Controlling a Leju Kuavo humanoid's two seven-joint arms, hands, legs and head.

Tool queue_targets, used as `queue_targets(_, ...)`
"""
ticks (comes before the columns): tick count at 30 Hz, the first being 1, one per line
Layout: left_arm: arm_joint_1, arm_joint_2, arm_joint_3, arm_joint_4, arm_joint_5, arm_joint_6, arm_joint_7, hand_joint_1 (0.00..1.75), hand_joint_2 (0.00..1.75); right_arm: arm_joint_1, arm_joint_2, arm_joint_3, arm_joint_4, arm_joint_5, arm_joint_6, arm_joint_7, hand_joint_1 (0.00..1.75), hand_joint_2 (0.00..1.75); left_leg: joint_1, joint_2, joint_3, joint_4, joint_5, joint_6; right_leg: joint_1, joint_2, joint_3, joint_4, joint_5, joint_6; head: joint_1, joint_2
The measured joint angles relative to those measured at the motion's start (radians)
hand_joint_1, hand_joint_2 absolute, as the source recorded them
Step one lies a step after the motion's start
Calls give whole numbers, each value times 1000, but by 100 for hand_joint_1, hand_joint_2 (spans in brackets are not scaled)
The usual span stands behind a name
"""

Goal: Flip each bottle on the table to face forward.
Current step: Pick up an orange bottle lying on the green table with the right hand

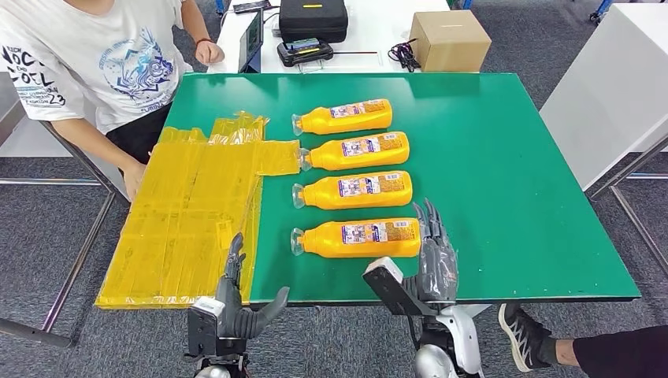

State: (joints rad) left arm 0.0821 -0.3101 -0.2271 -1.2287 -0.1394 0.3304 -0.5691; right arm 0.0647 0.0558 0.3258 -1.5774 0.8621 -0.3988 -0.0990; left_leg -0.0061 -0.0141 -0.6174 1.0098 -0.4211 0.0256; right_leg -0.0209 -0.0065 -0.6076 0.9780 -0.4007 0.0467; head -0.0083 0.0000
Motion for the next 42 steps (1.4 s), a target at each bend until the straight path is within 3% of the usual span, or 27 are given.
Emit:
queue_targets(5, 0, 0, 1, 0, -20, -5, 11, 0, 175, -36, -12, 5, 15, 49, 27, 55, 0, 175, 0, 0, 0, 0, 0, 0, 0, 0, 0, 0, 0, 0, 0, 0)
queue_targets(8, -5, 0, 3, 4, -36, -18, 22, 0, 175, -102, -43, 32, 70, 37, 172, 148, 0, 175, 0, 2, 0, 0, 0, 0, 0, 1, 0, 0, 1, 0, 0, 0)
queue_targets(11, -14, -1, 4, 13, -47, -34, 28, 0, 175, -182, -74, 53, 168, 20, 261, 174, 0, 175, -1, 2, -1, 0, 2, 3, 0, 2, 0, 0, 1, 1, 0, 0)
queue_targets(25, -31, -1, 5, 47, -55, -54, 33, 0, 175, -363, -128, 114, 398, 9, 378, 218, 0, 175, -1, 2, -1, 0, 2, 3, 0, 2, 0, 0, 2, 2, 0, 0)
queue_targets(42, -45, -1, 5, 67, -56, -59, 35, 0, 175, -445, -136, 160, 515, -33, 429, 205, 0, 175, -1, 2, -1, 0, 2, 3, 0, 2, 0, 0, 2, 2, 0, 0)
